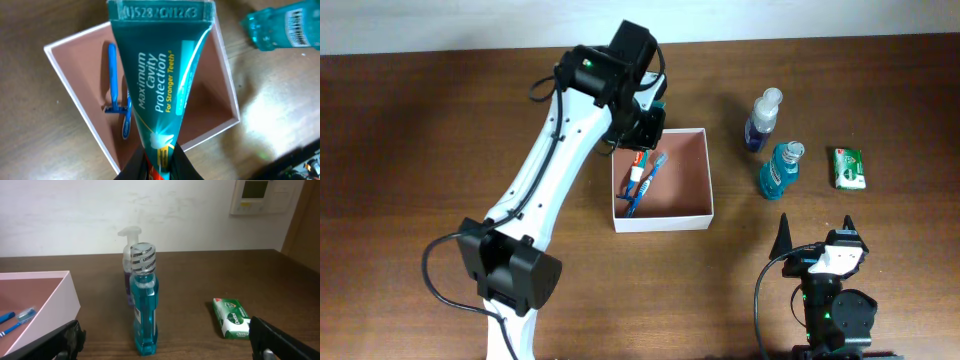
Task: Pack container
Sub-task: 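Lift the toothpaste tube and carry it over the pink box, then lower the tube into the box and open the left gripper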
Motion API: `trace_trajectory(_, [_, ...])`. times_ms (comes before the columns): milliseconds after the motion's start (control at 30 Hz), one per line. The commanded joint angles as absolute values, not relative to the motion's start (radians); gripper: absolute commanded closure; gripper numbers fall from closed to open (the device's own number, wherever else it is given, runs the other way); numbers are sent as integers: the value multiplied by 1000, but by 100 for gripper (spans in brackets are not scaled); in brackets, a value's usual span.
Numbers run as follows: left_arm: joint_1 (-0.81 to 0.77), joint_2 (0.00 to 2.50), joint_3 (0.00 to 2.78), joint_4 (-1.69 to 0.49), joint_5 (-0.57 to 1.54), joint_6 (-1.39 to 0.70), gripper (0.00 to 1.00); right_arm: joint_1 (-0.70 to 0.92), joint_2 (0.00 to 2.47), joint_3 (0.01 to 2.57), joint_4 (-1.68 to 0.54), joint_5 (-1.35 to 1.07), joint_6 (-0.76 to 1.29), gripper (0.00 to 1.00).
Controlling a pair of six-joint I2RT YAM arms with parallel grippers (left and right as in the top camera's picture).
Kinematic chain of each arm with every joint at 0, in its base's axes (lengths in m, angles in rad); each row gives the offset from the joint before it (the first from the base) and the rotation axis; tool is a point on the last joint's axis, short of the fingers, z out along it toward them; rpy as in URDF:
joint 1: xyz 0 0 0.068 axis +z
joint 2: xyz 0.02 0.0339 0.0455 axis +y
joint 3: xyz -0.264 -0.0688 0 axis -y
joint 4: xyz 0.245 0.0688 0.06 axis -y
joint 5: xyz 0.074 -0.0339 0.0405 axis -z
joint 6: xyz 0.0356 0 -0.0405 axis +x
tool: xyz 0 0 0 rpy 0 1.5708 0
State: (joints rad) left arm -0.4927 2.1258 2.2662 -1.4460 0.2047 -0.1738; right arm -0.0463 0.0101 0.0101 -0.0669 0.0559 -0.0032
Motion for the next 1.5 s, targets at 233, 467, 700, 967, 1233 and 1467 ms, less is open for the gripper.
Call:
trace_trajectory(233, [-491, 2129, 2062, -1304, 141, -355, 93, -39, 6, 6, -75, 72, 1, 2])
trace_trajectory(467, [-491, 2135, 1958, -1237, 67, -419, 92, -39, 6, 6, -75, 72, 1, 2])
trace_trajectory(700, [-491, 2150, 1874, -1185, 55, -452, 93, -39, 6, 6, -75, 72, 1, 2])
trace_trajectory(967, [-491, 2218, 1849, -1185, 62, -467, 92, -39, 6, 6, -75, 72, 1, 2])
trace_trajectory(1233, [-491, 2225, 1849, -1185, 62, -467, 86, -39, 6, 6, -75, 72, 1, 2])
trace_trajectory(1467, [-491, 2225, 1849, -1184, 62, -467, 84, -39, 6, 6, -75, 72, 1, 2])
